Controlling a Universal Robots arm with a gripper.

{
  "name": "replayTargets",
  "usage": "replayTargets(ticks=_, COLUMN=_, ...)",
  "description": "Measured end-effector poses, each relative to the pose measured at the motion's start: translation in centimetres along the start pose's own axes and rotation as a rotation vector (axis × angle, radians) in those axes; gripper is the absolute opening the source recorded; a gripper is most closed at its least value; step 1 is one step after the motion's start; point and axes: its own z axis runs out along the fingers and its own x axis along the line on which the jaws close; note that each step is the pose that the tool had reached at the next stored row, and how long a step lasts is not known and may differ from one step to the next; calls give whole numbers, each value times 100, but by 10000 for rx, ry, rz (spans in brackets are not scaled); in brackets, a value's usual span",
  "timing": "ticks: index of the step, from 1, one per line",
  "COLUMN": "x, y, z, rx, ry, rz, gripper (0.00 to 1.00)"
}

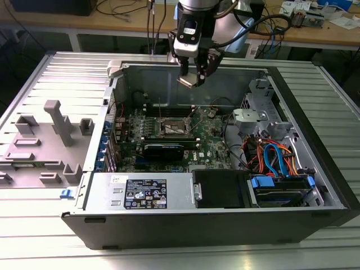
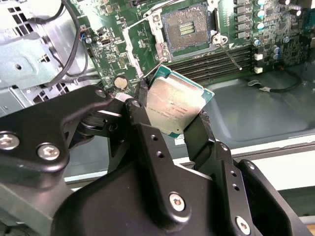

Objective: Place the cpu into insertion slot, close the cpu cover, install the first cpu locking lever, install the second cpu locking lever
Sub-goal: 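Place the cpu into insertion slot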

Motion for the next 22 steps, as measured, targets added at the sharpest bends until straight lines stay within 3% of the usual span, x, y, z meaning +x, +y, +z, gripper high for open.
replayTargets(ticks=11, x=1, y=-1, z=1, rx=-17, ry=-79, rz=886, gripper=54)
replayTargets(ticks=22, x=1, y=-1, z=1, rx=-28, ry=-127, rz=1408, gripper=54)
